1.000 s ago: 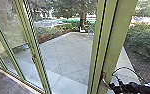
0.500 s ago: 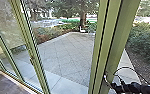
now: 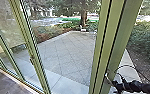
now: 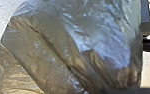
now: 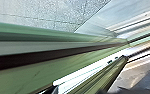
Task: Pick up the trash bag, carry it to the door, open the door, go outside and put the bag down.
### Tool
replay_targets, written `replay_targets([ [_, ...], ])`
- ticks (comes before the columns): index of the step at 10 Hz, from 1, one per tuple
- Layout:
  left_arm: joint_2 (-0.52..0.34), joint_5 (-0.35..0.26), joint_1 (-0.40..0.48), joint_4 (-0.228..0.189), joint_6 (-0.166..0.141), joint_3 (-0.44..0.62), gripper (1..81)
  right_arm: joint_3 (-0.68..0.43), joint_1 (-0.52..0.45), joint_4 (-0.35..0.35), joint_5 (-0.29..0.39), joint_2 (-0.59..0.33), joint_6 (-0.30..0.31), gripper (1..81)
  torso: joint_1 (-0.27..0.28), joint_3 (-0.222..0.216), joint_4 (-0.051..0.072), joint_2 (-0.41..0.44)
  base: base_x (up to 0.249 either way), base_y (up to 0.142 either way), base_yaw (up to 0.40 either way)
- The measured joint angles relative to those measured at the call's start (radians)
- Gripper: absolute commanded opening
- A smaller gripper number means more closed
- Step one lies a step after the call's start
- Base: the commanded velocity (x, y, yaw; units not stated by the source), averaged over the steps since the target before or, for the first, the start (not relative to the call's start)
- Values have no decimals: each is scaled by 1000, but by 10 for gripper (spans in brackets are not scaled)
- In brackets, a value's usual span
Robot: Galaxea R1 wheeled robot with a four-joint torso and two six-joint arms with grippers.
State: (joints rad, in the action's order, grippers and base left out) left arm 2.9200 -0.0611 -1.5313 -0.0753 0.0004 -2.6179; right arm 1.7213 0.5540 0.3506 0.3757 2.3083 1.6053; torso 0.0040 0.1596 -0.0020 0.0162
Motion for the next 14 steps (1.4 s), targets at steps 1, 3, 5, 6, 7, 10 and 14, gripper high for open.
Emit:
replay_targets([
  [1,0,-4,4,0,0,0,10,-9,6,7,-31,-10,-9,811,1,1,0,0,0,0,0],
  [3,0,-18,0,0,2,1,10,-10,23,15,-93,-22,-61,811,1,1,0,0,0,0,0],
  [5,3,-18,-5,0,3,1,10,26,43,74,-195,-16,-104,811,0,1,0,0,0,0,0],
  [6,3,-18,-7,0,3,2,10,58,45,119,-230,-4,-115,811,-1,1,0,0,0,0,0],
  [7,3,-19,-8,0,3,1,10,79,40,138,-238,4,-115,811,-2,1,0,0,0,0,0],
  [10,6,-20,-8,0,3,1,10,103,-9,152,-167,12,-100,811,-2,2,0,-1,0,0,0],
  [14,14,-25,-13,0,4,1,10,20,-127,175,-164,-95,-89,811,1,4,2,-3,0,0,0],
])
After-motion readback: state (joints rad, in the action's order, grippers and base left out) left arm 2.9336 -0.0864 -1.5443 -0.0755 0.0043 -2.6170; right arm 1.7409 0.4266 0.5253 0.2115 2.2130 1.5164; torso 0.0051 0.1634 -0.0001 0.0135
